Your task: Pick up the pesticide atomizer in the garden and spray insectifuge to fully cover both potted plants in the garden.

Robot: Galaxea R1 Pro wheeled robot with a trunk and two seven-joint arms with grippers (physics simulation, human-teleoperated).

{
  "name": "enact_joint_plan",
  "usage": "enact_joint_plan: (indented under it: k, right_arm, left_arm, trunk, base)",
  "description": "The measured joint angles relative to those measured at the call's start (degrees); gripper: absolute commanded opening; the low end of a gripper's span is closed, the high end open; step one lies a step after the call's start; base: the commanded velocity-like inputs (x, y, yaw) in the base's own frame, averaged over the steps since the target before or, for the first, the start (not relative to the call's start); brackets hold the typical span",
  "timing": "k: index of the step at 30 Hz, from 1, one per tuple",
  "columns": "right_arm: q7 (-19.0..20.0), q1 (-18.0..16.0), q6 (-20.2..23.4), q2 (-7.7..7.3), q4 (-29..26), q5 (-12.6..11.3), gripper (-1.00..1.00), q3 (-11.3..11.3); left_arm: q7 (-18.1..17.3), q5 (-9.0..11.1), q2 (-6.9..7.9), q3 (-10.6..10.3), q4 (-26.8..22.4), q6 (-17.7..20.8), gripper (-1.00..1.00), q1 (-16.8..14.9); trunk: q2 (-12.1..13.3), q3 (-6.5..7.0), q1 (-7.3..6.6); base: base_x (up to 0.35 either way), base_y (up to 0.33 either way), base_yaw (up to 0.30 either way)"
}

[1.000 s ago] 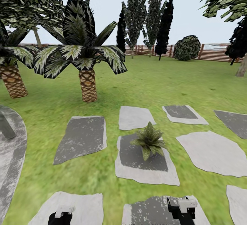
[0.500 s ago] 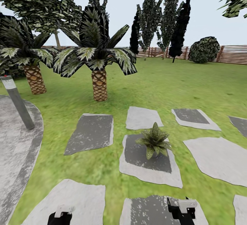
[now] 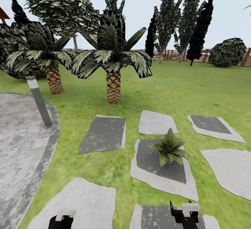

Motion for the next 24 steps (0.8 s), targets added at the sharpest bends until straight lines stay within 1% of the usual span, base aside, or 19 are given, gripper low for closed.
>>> enact_joint_plan:
  k: [6, 8, 10, 12, 16, 24]
  right_arm:
    - [-0.16, 0.0, 0.05, 0.02, -0.02, 0.0, 1.0, 0.0]
    - [-2.07, 0.0, 0.07, 0.2, 0.01, 0.04, 1.0, 0.01]
    - [-5.24, 0.0, 0.06, 0.44, 0.12, 0.16, 1.0, 0.08]
    - [-6.45, 0.0, 0.05, 0.51, 1.05, 0.24, 1.0, 0.11]
    - [-6.86, 0.0, -0.06, 0.46, 1.93, 0.3, 1.0, 0.12]
    - [-6.98, 0.0, -0.11, 0.52, 1.96, 0.24, 1.0, 0.11]
  left_arm:
    - [0.0, 0.0, -0.05, -0.02, 0.06, 0.0, -1.0, 0.04]
    - [0.0, 0.0, -0.06, -0.04, 0.08, 0.0, -1.0, 0.03]
    - [0.0, 0.0, -0.05, -0.05, 0.09, 0.0, -1.0, 0.04]
    - [0.0, 0.0, -0.05, -0.04, 0.09, 0.0, -1.0, 0.05]
    - [0.0, -0.04, -0.06, -0.05, 0.09, 0.0, -1.0, 0.05]
    - [0.0, -0.07, -0.02, -0.05, 0.09, 0.0, -1.0, 0.04]
  trunk:
    - [0.0, 0.18, 0.0]
    - [0.0, 0.21, 0.0]
    - [0.0, 0.21, 0.0]
    - [0.0, 0.21, 0.0]
    - [0.0, 0.22, 0.0]
    - [0.0, 0.48, 0.0]
  base:
    - [0.0, 0.0, 0.273]
    - [0.0, 0.0, 0.279]
    - [0.0, 0.0, 0.28]
    - [0.0, 0.0, 0.28]
    - [0.0, 0.0, 0.28]
    - [0.0, 0.0, 0.254]
